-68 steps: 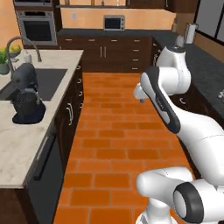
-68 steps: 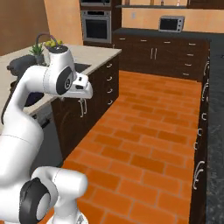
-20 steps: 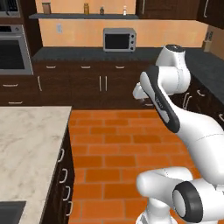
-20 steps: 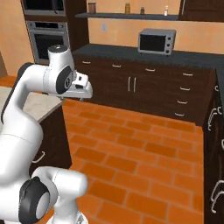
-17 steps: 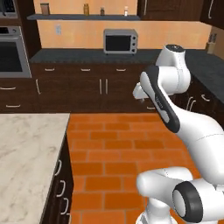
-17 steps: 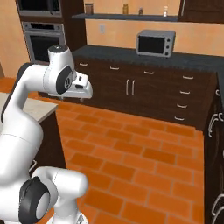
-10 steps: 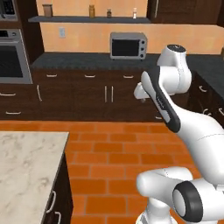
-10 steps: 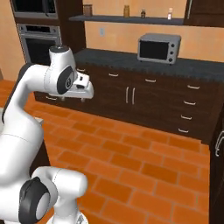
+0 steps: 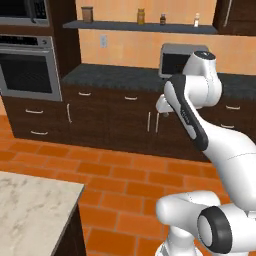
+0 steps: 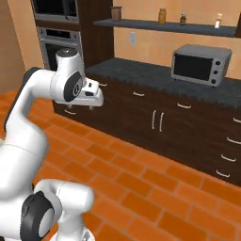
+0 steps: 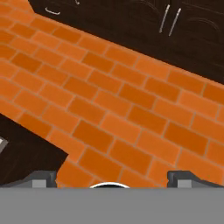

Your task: Navigate to the oven.

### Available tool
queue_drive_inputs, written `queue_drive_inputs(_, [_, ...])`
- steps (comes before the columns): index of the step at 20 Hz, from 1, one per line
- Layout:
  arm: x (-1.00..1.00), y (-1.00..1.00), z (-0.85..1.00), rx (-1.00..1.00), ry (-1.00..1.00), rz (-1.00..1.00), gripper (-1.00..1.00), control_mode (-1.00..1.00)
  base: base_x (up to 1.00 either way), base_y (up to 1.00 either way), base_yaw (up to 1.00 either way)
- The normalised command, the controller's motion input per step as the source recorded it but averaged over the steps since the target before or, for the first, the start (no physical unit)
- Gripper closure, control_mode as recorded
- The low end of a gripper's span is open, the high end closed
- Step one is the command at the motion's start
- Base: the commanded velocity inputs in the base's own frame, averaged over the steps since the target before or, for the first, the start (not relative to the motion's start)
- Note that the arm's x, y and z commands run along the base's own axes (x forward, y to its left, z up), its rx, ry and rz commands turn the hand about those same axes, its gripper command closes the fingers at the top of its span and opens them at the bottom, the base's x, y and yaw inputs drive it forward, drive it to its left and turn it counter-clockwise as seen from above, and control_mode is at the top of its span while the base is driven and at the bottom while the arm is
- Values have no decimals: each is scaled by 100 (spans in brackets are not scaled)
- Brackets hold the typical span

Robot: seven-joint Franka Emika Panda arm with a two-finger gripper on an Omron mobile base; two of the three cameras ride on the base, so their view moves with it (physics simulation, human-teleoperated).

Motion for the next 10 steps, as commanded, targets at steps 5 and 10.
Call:
queue_drive_inputs(5, [0,0,0,0,0,0,-100,100,100,-30,47])
queue_drive_inputs(10, [0,0,0,0,0,0,-100,100,100,-23,46])
